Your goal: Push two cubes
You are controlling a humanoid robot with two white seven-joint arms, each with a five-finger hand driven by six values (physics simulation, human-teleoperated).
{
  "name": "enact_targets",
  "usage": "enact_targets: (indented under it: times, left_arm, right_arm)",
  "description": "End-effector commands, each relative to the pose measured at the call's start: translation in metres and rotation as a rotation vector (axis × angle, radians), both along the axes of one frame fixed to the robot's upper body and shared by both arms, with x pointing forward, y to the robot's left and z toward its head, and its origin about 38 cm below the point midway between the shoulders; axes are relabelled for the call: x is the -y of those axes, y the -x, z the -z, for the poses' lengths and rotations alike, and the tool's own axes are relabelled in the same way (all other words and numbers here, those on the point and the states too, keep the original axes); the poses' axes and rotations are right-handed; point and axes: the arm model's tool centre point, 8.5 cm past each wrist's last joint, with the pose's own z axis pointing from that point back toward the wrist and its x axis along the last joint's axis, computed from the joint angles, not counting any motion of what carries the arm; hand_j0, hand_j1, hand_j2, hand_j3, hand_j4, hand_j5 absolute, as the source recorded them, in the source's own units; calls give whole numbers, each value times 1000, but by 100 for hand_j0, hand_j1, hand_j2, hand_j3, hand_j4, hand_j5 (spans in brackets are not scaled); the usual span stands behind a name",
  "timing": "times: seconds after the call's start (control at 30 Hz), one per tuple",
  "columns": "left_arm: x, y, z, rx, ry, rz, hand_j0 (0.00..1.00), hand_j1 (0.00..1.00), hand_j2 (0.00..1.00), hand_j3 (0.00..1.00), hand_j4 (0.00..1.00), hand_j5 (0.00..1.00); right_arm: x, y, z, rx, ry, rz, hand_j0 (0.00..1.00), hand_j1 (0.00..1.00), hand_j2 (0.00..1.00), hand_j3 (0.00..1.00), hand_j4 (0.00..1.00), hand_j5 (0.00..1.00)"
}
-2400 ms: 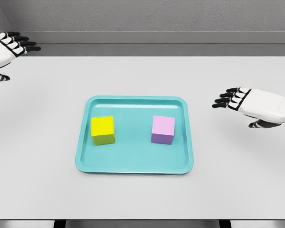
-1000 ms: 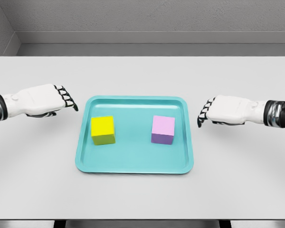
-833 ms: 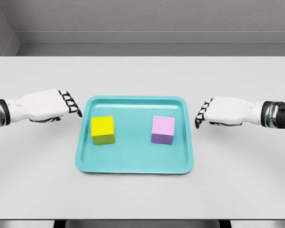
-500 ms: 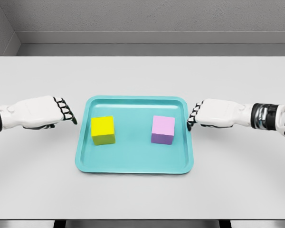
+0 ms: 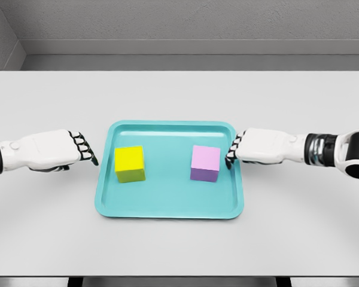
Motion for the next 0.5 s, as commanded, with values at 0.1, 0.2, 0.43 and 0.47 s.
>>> enact_targets:
  times: [0.1,0.2,0.43,0.47]
  left_arm:
    - [2,0,0,-1,10,1,73,73,73,73,73,73]
    - [4,0,2,-4,14,3,73,73,73,73,73,73]
    - [11,-1,4,-3,33,12,73,73,73,73,73,73]
    - [15,-2,5,0,40,16,73,73,73,73,73,73]
  right_arm:
    - [-8,1,4,-5,-1,-12,55,55,55,55,55,55]
    - [-8,2,5,-6,-2,-14,55,55,55,55,55,55]
    - [-15,1,5,-6,-12,-25,55,55,55,55,55,55]
    - [-15,0,3,0,-11,-27,55,55,55,55,55,55]
